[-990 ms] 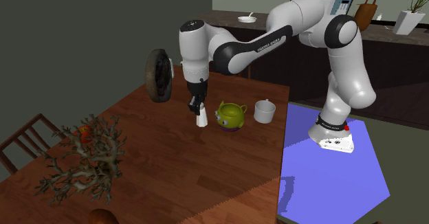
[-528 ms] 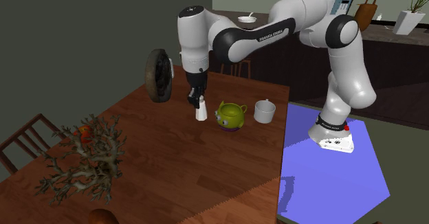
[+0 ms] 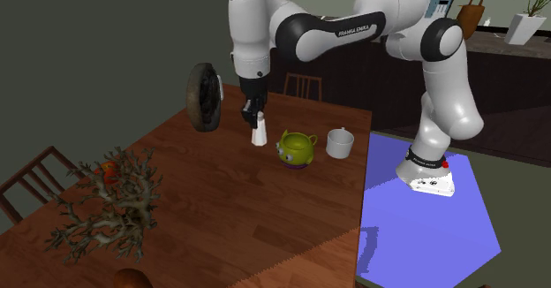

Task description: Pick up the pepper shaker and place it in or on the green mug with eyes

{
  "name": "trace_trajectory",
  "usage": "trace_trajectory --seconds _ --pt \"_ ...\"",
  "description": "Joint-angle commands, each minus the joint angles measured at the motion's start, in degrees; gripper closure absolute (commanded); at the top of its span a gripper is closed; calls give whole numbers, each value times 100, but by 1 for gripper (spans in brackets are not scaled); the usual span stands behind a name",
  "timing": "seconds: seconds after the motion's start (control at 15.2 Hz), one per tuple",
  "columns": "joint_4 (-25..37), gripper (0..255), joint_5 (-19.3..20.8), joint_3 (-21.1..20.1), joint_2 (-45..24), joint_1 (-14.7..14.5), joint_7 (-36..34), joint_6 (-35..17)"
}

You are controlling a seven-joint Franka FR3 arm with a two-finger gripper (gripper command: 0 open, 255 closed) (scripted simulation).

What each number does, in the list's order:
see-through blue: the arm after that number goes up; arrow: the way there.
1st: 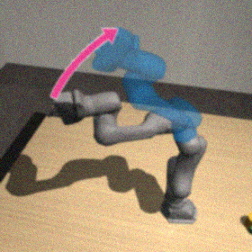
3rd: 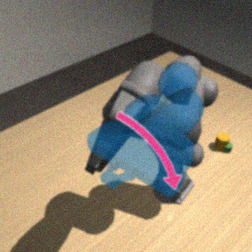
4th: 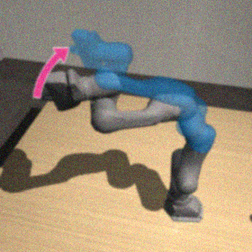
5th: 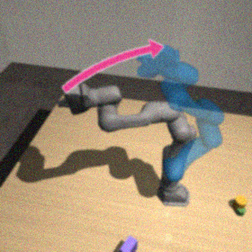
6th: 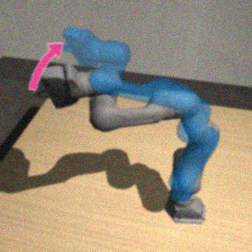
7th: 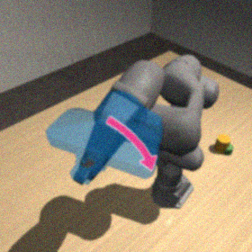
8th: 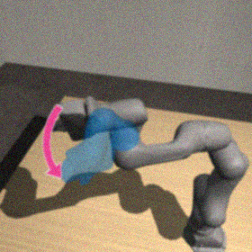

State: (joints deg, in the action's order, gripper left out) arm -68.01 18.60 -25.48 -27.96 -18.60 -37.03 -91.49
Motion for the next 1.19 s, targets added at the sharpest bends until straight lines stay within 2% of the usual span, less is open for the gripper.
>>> trace_trajectory --seconds 0.0,0.26,0.59,0.79,1.12 --pt "-553 255 -148 -38 429 226 81 -158" --pt "-1903 255 -577 -57 1510 757 413 -562" --pt "-3199 255 -1099 109 2726 1189 1000 -841" --pt "-3811 255 -1348 284 3369 1338 1376 -907" --pt "-4189 255 -1337 289 3363 1327 1333 -1289"
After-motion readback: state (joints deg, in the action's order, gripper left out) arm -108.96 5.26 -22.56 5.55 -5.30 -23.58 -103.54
